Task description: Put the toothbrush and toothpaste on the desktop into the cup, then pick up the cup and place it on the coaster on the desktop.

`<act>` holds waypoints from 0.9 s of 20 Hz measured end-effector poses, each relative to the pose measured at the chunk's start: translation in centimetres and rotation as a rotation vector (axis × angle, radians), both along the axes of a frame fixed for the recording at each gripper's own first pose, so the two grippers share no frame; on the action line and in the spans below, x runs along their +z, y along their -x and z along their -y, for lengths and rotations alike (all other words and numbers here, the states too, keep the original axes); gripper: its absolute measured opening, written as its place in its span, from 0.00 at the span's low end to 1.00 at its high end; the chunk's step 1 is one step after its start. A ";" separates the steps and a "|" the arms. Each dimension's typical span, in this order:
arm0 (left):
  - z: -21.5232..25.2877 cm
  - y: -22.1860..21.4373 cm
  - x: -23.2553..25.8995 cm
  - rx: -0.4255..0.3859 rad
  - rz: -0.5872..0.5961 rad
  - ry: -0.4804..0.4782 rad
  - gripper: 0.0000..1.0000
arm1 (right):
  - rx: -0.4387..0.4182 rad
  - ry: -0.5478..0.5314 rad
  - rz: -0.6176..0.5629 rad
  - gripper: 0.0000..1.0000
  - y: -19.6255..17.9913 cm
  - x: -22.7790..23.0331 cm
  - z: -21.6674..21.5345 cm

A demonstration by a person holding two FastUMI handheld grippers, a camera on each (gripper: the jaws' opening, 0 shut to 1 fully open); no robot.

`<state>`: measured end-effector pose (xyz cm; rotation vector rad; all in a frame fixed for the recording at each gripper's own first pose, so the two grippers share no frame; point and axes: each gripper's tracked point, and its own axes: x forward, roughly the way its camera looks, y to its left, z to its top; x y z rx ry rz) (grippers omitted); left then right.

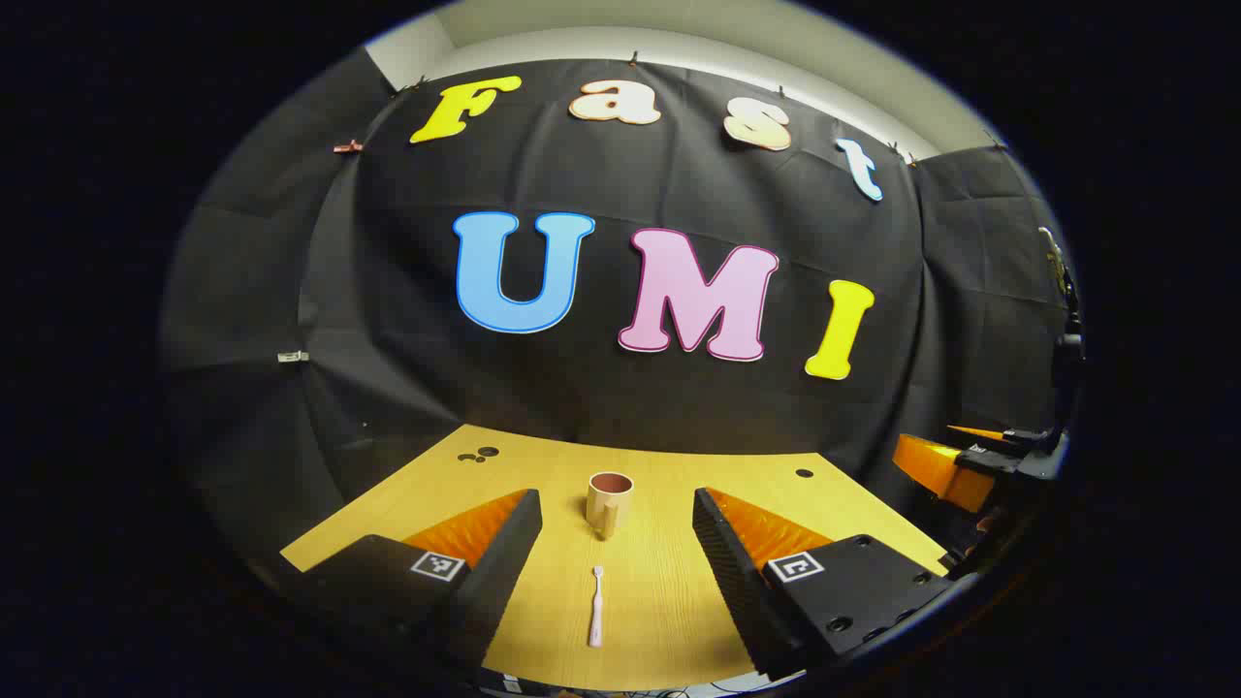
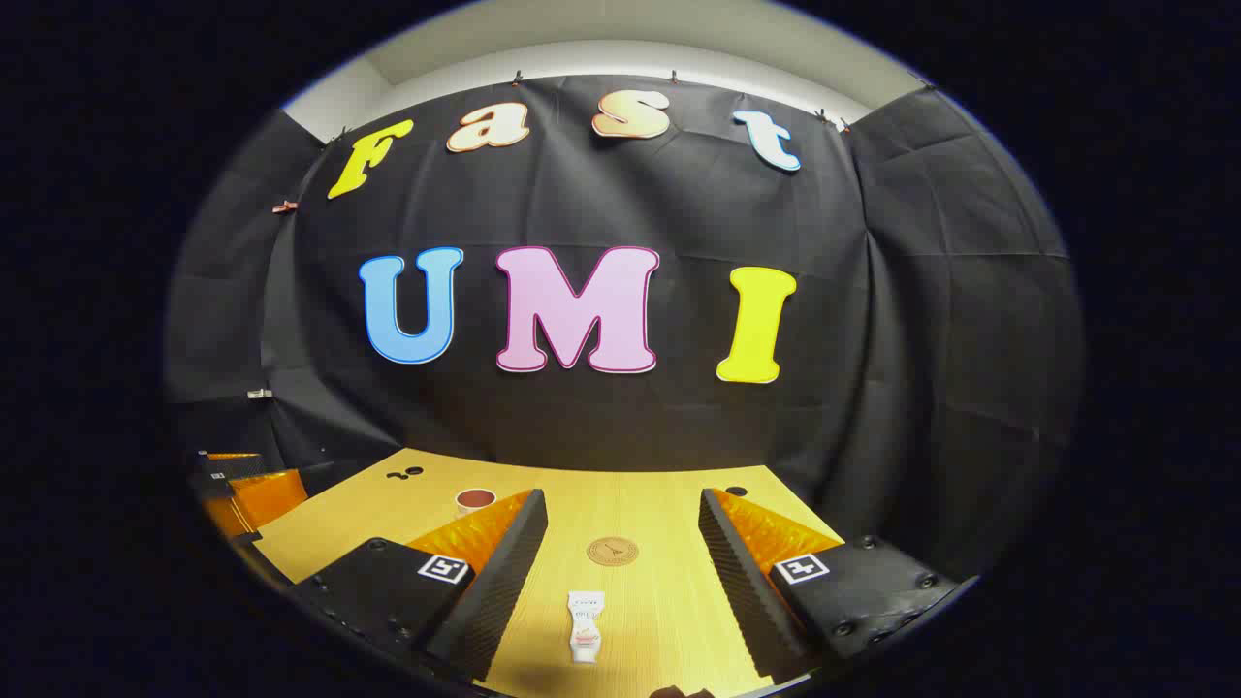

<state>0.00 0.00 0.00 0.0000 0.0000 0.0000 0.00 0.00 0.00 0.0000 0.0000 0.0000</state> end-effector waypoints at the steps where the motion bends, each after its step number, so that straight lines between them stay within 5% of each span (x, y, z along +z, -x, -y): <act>1: -0.1 -0.5 -0.1 0.007 0.000 -0.005 0.97 | 0.001 0.001 -0.008 0.97 -0.4 -0.2 0.3; 18: 1.5 -2.3 -1.7 -0.023 -0.033 -0.071 0.97 | 0.026 -0.038 -0.151 0.97 -2.6 -5.0 0.9</act>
